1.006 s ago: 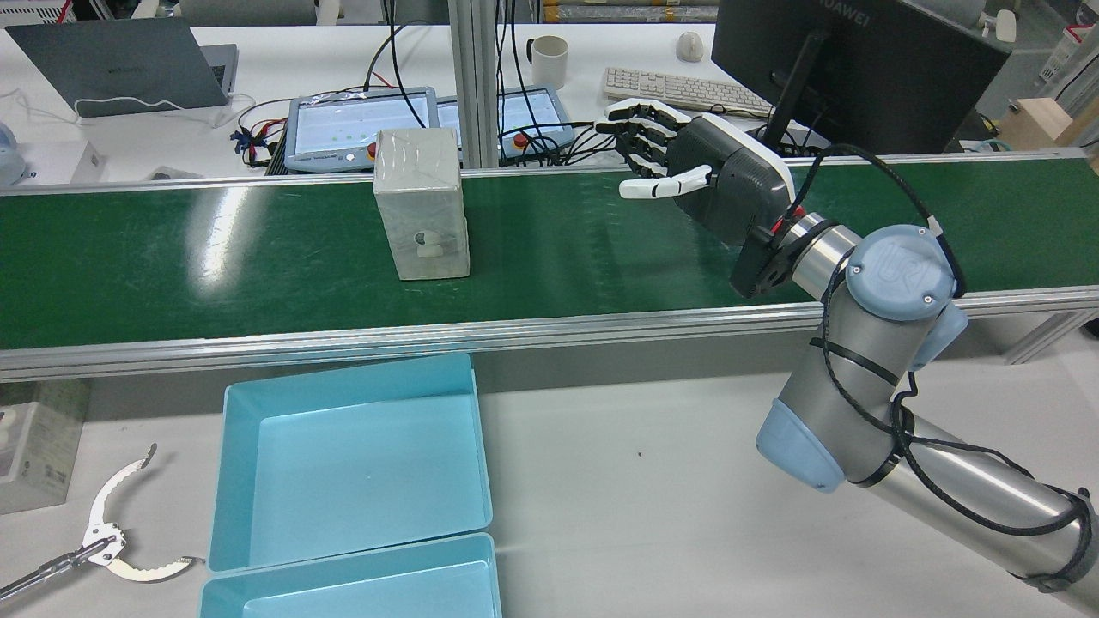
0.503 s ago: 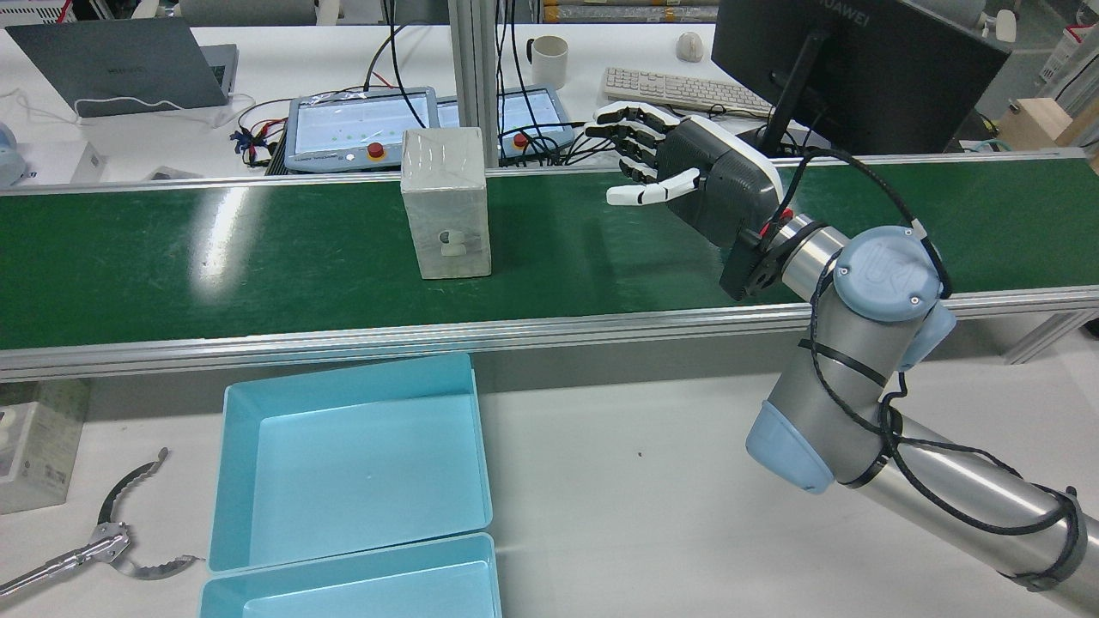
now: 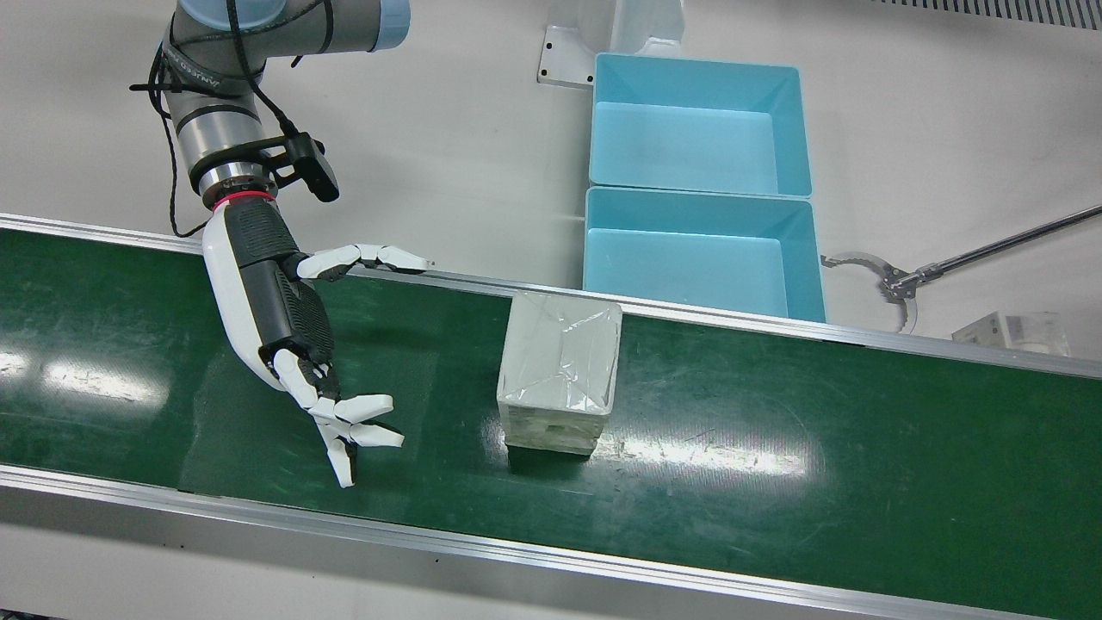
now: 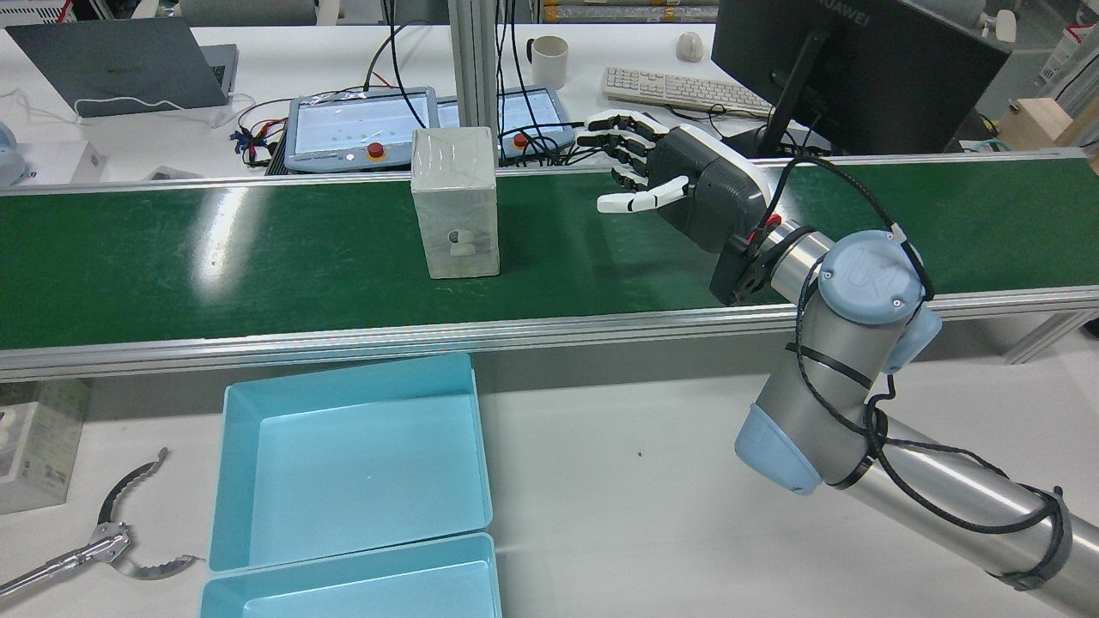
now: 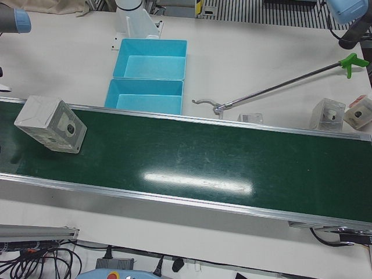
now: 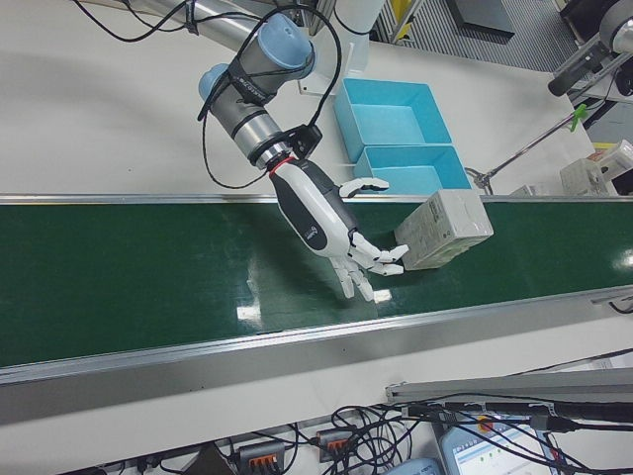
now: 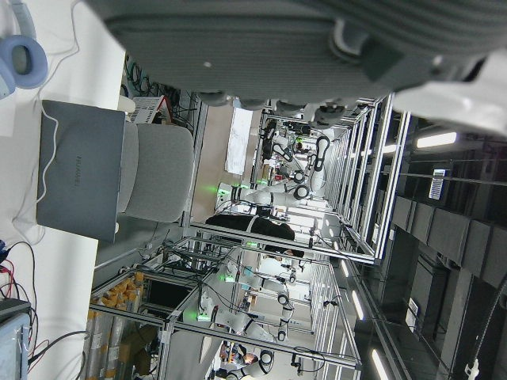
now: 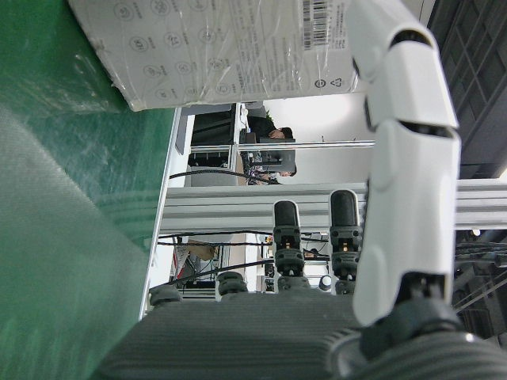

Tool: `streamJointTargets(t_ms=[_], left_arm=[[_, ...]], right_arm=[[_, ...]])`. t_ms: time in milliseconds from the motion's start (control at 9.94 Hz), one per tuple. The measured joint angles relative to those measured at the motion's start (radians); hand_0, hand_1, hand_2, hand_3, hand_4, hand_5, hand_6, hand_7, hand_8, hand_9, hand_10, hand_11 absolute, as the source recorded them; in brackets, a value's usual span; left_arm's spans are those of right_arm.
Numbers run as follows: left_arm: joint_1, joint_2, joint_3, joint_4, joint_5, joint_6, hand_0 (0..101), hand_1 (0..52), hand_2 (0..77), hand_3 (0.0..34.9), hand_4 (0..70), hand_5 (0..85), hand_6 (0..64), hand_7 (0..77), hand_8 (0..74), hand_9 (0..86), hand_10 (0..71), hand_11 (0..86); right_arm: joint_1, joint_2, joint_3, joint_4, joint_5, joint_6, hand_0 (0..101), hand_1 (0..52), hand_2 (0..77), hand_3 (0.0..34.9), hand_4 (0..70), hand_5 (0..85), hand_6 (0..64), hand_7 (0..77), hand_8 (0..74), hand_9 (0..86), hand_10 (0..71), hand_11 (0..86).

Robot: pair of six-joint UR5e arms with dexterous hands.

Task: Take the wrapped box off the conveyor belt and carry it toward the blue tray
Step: 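Close the right hand fingers around the wrapped white box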

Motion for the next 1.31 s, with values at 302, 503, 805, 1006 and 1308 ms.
streamJointTargets(t_ms=[302, 503, 805, 1006, 1308], left_arm=[[0.000, 0.000, 0.000, 0.000, 0.000, 0.000, 0, 0.0, 0.5, 0.0, 0.0, 1.1, 0.0, 0.0, 0.0, 0.0, 0.5, 0.0], [0.000, 0.000, 0.000, 0.000, 0.000, 0.000, 0, 0.0, 0.5, 0.0, 0.0, 1.1, 0.0, 0.0, 0.0, 0.0, 0.5, 0.0], [0.000, 0.000, 0.000, 0.000, 0.000, 0.000, 0, 0.0, 0.5, 0.0, 0.0, 1.1, 0.0, 0.0, 0.0, 0.0, 0.0, 0.0], [0.000, 0.000, 0.000, 0.000, 0.000, 0.000, 0, 0.0, 1.1, 0.0, 0.0, 1.1, 0.0, 0.0, 0.0, 0.0, 0.5, 0.0], [0.000, 0.000, 0.000, 0.000, 0.000, 0.000, 0, 0.0, 0.5, 0.0, 0.0, 1.1, 0.0, 0.0, 0.0, 0.0, 0.5, 0.0]], right_arm=[[0.000, 0.000, -0.003, 0.000, 0.000, -0.002, 48, 13.6, 20.7, 19.5, 9.8, 34.4, 1.6, 22.4, 0.0, 4.4, 0.0, 1.6], [-0.001, -0.001, -0.007, 0.001, 0.000, -0.004, 47, 14.7, 20.2, 18.7, 8.7, 34.4, 2.2, 22.4, 0.0, 4.4, 0.0, 1.6], [-0.002, 0.001, -0.008, 0.000, 0.000, -0.007, 48, 14.7, 21.3, 18.6, 8.7, 33.8, 2.2, 22.4, 0.0, 4.4, 0.0, 1.6], [-0.002, 0.001, -0.009, 0.001, 0.000, -0.008, 48, 16.4, 20.7, 18.7, 8.7, 33.8, 2.2, 22.4, 0.0, 4.4, 0.0, 1.6], [-0.002, 0.001, -0.010, 0.000, 0.000, -0.011, 48, 15.8, 22.9, 19.6, 8.7, 33.8, 2.2, 22.4, 0.0, 5.4, 0.0, 1.6]])
